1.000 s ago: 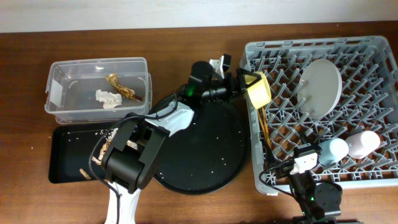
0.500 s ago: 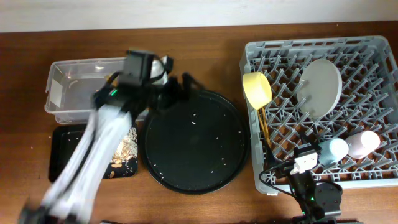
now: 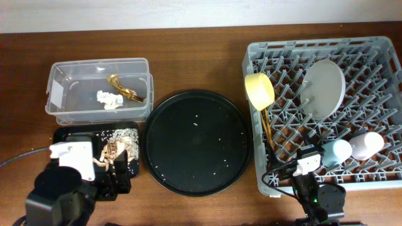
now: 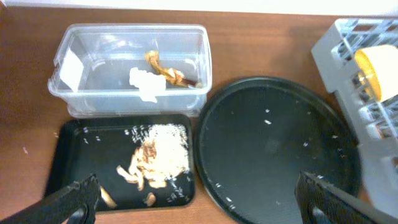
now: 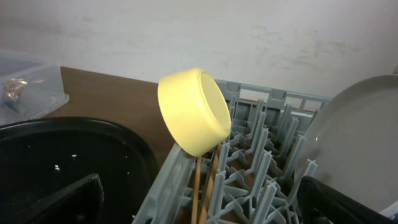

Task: Sort waste into correct bins and load items into the dishwasher rack

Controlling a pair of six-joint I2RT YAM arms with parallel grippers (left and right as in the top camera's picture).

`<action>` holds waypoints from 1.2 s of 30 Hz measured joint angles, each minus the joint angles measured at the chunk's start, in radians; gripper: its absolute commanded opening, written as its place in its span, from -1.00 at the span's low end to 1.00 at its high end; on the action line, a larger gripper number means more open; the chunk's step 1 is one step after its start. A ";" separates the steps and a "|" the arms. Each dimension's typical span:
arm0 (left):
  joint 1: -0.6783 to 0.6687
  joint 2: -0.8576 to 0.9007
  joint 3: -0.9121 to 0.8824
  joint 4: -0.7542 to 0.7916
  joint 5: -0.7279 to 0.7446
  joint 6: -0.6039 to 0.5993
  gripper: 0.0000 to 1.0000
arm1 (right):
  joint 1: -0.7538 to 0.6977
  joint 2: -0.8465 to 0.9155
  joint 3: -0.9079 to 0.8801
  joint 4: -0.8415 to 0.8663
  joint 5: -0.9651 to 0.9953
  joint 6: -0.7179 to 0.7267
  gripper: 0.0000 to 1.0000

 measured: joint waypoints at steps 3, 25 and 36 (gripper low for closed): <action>0.059 -0.069 -0.204 0.352 0.077 0.209 0.99 | 0.000 0.000 0.000 0.000 0.000 0.000 0.97; 0.177 -0.685 -1.290 1.201 0.385 0.285 0.99 | 0.000 0.001 0.000 0.000 0.000 0.000 0.97; 0.177 -0.685 -1.290 1.201 0.386 0.285 0.99 | 0.000 0.001 0.000 0.000 0.000 0.000 0.97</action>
